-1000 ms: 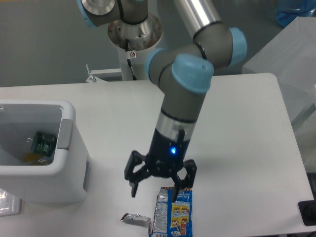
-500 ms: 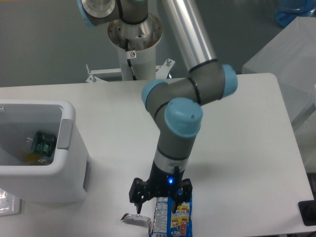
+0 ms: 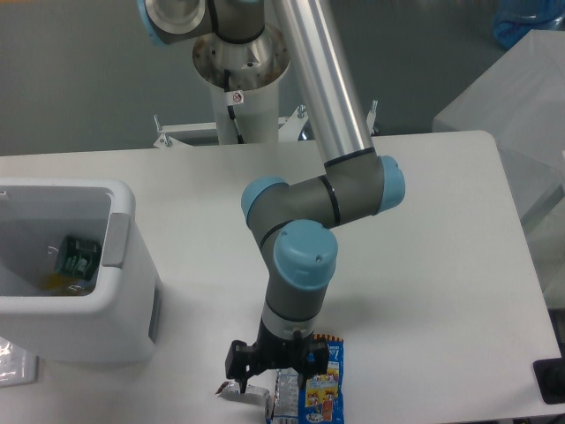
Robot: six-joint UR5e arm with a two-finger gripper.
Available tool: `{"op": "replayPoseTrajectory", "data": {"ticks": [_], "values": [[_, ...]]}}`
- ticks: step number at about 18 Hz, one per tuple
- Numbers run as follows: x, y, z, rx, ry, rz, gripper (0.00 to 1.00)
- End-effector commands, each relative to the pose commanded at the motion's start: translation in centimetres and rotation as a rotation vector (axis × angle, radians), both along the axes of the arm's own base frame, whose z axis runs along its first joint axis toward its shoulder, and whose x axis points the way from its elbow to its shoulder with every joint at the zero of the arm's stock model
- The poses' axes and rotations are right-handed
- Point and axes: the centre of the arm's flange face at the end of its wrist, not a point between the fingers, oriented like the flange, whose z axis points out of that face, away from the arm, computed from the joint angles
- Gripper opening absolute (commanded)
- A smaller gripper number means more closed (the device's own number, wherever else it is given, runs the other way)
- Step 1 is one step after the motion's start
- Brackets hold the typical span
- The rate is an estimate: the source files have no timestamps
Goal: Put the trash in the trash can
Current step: 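Move the gripper over and down to the printed snack bag, then close the gripper on the snack bag's end and lift it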
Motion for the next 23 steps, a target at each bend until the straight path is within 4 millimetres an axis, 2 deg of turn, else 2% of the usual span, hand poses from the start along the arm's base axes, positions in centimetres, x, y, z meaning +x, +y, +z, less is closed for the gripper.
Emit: {"op": "replayPoseTrajectory", "data": {"ticks": [5,9,15,17,23], "values": [[0.6,0.5,-1.4,-0.035,0.004,0.025,1.0],[0.8,1.4,-1.7,-0.038,0.004,0.054,1.0],[1.1,1.5,-2.5,-0.074,0.011,0.138,0.98],[1.5,1.8,-3.5,-0.095,0.017,0.155,0.98],[1.3,2.5,-3.8,-0.099,0.025,0.182,0.98]]}}
